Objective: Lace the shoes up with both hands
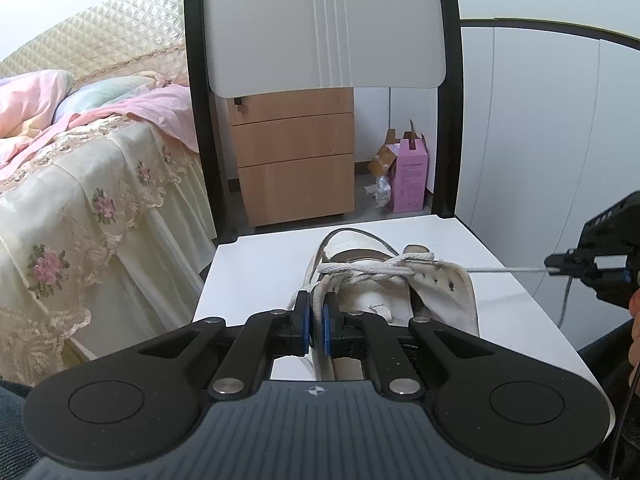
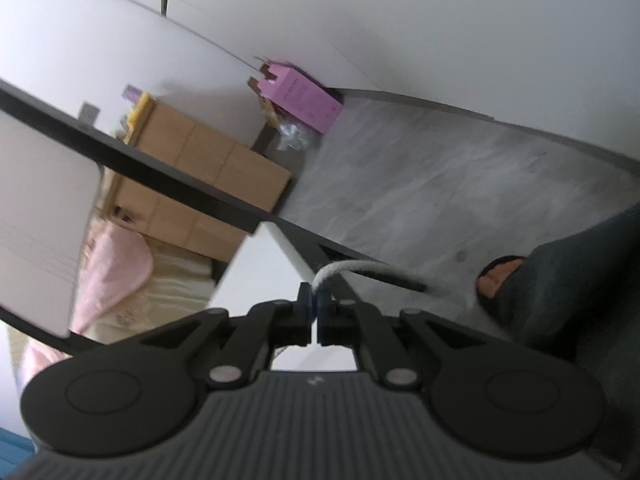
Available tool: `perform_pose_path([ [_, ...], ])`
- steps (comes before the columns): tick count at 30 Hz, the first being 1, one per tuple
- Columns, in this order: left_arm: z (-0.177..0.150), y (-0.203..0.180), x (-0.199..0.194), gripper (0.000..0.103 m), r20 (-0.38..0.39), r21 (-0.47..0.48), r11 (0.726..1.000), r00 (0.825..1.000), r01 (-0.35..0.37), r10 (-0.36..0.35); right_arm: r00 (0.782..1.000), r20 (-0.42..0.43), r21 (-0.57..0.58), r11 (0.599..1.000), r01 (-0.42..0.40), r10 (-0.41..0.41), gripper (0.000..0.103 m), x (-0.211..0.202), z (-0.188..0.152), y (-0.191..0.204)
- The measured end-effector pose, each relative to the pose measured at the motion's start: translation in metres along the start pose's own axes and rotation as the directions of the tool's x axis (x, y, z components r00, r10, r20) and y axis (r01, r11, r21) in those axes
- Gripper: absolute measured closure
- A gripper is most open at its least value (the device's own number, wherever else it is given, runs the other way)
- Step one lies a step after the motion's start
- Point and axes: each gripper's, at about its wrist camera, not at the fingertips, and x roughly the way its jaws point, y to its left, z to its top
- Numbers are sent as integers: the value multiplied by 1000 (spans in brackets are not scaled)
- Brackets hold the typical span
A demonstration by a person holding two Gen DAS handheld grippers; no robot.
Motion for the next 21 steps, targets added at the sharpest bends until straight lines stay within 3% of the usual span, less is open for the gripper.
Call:
perform_pose_path([
  [5,0,0,-1,95,1,-1,1000,1000,8,-8,997,-60,-37,998,41,-43,100,6,-3,-6],
  [11,4,7,-8,93,15,-42,998,999,51,-50,993,-54,-181,979,91,-102,93,1,-13,16],
  [14,7,13,-23,81,85,-77,995,995,60,-54,992,-28,-272,956,109,-121,71,-6,-24,29],
  [16,10,19,-32,60,138,-107,992,989,73,-58,995,-19,-292,952,90,-100,67,-14,-28,34],
  [18,12,25,-38,58,172,-141,986,983,90,-65,996,1,-312,946,84,-88,63,-22,-32,40],
  [21,14,40,-25,58,109,-254,955,986,152,-128,996,37,-338,937,84,-76,59,-31,-37,48],
])
